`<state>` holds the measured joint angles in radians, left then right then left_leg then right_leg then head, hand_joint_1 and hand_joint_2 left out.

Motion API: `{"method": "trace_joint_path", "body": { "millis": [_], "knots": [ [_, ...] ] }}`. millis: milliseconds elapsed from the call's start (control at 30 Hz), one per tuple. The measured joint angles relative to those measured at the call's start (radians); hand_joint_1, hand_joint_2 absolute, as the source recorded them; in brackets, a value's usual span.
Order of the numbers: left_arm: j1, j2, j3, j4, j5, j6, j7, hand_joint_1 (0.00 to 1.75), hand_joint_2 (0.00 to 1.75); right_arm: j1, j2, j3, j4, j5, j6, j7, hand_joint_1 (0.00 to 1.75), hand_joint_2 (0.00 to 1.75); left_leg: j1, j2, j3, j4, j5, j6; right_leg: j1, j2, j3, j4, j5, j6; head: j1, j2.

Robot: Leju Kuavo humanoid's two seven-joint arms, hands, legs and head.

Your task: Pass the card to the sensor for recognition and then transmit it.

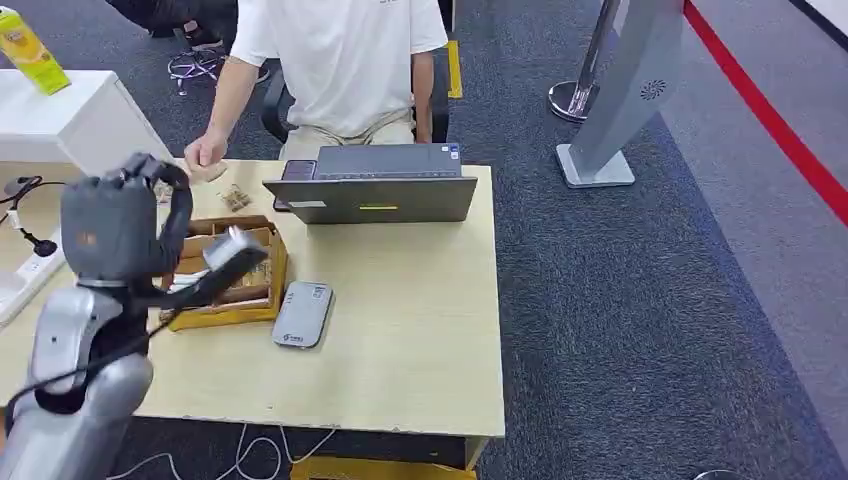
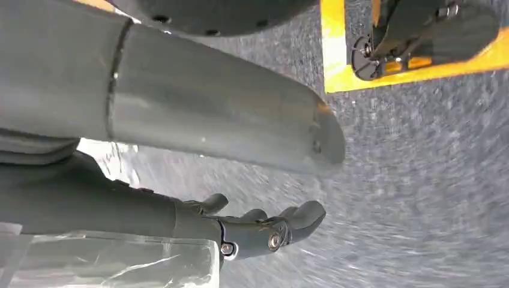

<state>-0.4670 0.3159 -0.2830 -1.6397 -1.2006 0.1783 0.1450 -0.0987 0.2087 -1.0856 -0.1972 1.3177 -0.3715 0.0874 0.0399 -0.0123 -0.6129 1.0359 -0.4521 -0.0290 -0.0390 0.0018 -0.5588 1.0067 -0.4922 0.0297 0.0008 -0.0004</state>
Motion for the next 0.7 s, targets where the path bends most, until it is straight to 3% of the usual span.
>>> {"method": "trace_joint_path", "body": {
  "millis": [100, 200, 367, 467, 633, 667, 700],
  "knots": [
    [-0.195, 0.002, 0.015, 0.286, -0.05, 0.087, -0.003, 1.75, 1.75, -0.005, 0.0, 0.021, 0.0, 0.025, 0.007, 0.0, 0.0, 0.0, 0.0, 0.006, 0.0, 0.0, 0.003, -0.001, 0.0, 0.006, -0.003, 0.001, 0.005, -0.003, -0.004, 0.0],
    [-0.295, 0.002, 0.021, 0.465, -0.058, 0.118, -0.011, 1.75, 1.75, 0.0, -0.001, 0.034, 0.0, 0.03, 0.009, 0.0, 0.0, 0.0, 0.0, 0.01, -0.001, 0.0, 0.005, -0.001, 0.0, 0.011, -0.004, 0.001, 0.008, -0.001, -0.004, 0.0],
    [-0.352, -0.004, 0.021, 0.594, -0.062, 0.117, -0.006, 1.75, 1.75, 0.0, -0.001, 0.04, 0.0, 0.033, 0.009, -0.001, 0.0, 0.0, 0.0, 0.01, -0.003, 0.0, 0.004, -0.001, 0.0, 0.012, -0.005, 0.001, 0.008, -0.001, -0.004, 0.0],
    [-0.378, -0.004, 0.024, 0.651, -0.077, 0.085, 0.042, 1.75, 1.75, 0.0, -0.001, 0.04, 0.0, 0.032, 0.008, -0.013, 0.0, 0.0, 0.0, 0.01, -0.003, 0.0, 0.004, -0.001, 0.0, 0.012, -0.005, 0.001, 0.008, -0.002, -0.005, 0.0],
    [-0.45, -0.011, 0.059, 0.846, -0.058, 0.089, 0.021, 1.75, 1.75, 0.0, -0.001, 0.043, 0.0, 0.033, 0.008, -0.006, 0.0, 0.0, 0.0, 0.011, -0.003, -0.001, 0.005, -0.001, 0.0, 0.012, -0.006, 0.002, 0.008, -0.002, -0.005, 0.0],
    [-0.456, -0.012, 0.065, 0.869, -0.054, 0.089, 0.019, 0.0, 1.75, 0.0, -0.001, 0.043, 0.0, 0.032, 0.007, -0.006, 0.0, 0.0, 0.0, 0.011, -0.003, -0.001, 0.005, -0.001, 0.0, 0.012, -0.006, 0.002, 0.008, -0.002, -0.005, 0.0],
    [-0.459, -0.014, 0.071, 0.889, -0.051, 0.09, 0.019, 0.0, 1.75, 0.0, -0.001, 0.043, 0.0, 0.033, 0.007, -0.006, 0.0, 0.0, 0.0, 0.011, -0.003, -0.001, 0.005, -0.002, 0.0, 0.012, -0.006, 0.002, 0.008, -0.002, -0.005, 0.0]
  ]
}}
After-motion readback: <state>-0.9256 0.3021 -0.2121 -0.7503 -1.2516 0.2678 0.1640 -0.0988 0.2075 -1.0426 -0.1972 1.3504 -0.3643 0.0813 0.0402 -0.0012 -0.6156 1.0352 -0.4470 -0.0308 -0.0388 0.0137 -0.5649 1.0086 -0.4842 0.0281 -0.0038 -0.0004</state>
